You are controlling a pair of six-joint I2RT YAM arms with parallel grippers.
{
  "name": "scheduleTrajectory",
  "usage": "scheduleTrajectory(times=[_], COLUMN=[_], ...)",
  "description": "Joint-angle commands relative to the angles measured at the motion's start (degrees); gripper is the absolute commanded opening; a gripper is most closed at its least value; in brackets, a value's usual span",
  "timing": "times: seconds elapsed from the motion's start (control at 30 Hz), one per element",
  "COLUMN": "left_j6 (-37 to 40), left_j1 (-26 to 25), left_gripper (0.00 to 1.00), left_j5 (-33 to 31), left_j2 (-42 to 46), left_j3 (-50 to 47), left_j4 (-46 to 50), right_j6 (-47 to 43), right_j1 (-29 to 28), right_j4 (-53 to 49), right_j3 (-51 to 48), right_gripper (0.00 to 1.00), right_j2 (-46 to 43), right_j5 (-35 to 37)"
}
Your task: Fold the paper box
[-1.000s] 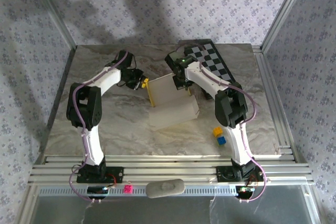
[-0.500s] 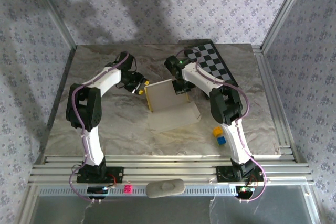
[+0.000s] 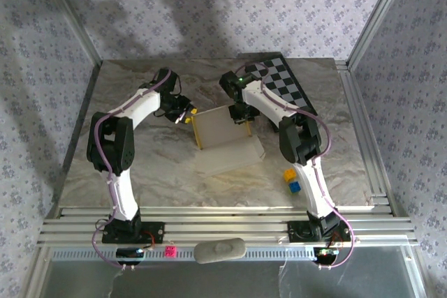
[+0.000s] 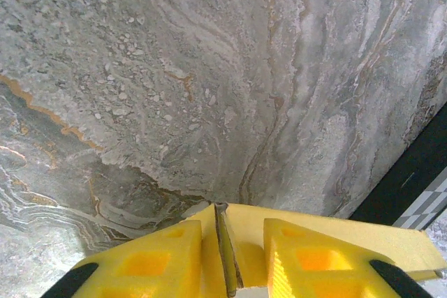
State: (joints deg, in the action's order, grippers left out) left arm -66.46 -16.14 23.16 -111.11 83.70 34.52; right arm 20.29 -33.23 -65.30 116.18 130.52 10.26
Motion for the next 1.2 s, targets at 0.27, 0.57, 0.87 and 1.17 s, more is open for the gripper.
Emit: scheduleTrajectory(times=[0.27,0.57,0.87,1.17], left_j6=[2.18,2.64,4.88,6.08], left_j1=[-0.03,-0.07,0.31,1.46], left_gripper=[0.24,0.24,0.32,0.38], left_j5=[0.13,-0.13,-1.29,-1.02], left_j2=[-3.32,-4.2,-3.76,-3.35], left_j3=[0.94,1.03,1.03,-0.25], left_j4=[1.6,1.63,3.6,3.89], right_j6=[2.24,3.69,6.92,27.9], right_j1=[1.65,4.03,5.77,10.07], right_j4=[-2.43,-1.65,0.1,0.36], right_j3=[4.01,4.93,2.59,-15.28], right_gripper=[0.41,0.44,0.43,0.45], right_j2=[-0.38,-1.75,-7.81,-31.08], right_j5=[-4.98,-6.61,-5.07,-7.19])
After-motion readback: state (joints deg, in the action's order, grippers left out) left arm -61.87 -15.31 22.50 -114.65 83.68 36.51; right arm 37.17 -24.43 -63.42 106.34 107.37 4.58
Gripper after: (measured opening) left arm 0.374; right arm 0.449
